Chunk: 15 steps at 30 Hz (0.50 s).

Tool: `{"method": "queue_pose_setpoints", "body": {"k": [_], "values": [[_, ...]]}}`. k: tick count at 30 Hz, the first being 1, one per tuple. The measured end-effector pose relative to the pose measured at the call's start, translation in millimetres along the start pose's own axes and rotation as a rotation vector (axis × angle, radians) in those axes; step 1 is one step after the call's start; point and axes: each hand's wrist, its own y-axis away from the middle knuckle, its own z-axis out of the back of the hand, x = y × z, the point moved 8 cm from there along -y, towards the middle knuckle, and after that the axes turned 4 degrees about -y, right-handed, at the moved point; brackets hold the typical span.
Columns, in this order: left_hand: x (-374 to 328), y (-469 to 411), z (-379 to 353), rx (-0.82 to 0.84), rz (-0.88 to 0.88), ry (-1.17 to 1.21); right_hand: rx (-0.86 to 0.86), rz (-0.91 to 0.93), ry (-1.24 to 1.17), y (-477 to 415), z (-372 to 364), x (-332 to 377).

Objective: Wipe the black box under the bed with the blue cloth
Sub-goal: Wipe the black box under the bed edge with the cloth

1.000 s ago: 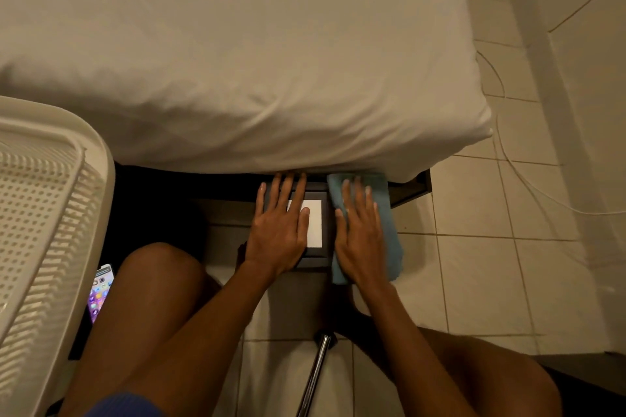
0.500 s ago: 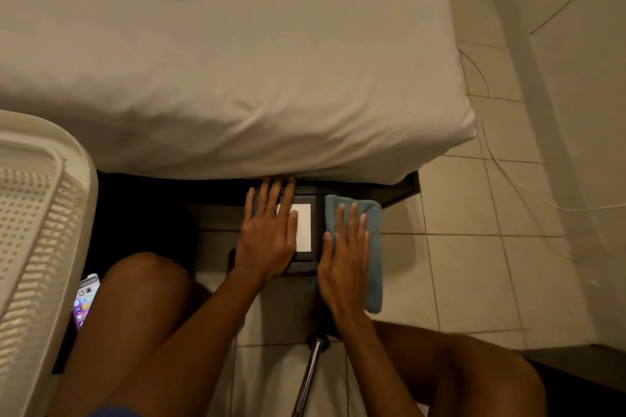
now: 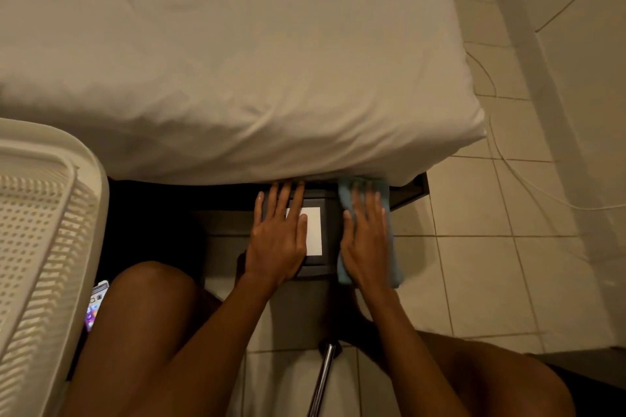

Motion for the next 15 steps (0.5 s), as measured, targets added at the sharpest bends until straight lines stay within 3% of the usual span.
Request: {"method": "queue_pose_setpoints", "body": {"k": [3,6,10,13,15], "values": [[0.5,0.9,-0.5,-0.001,0.009,0.0,-0.089,-0.096,-0.022,38.1,4.8,-3.1],[2.1,1.7,-1.0,0.008,0.009,-0.001,-0.041,-0.058,0.028,67.9,-6.0,9.0],[0.2,0.9,-1.2,0.0,0.006,0.007,0.002,-0.026,0.032,16.9,4.1,-9.9],[1.4,1.8,-0.9,0.007,0.022,0.01,-0.078,-0.144,-0.006,54.3,7.5,-9.6],[2.2,1.7,-1.3,0.014,0.019,0.016,-0.049,-0.084,0.03,84.0,-3.7,6.1]]}}
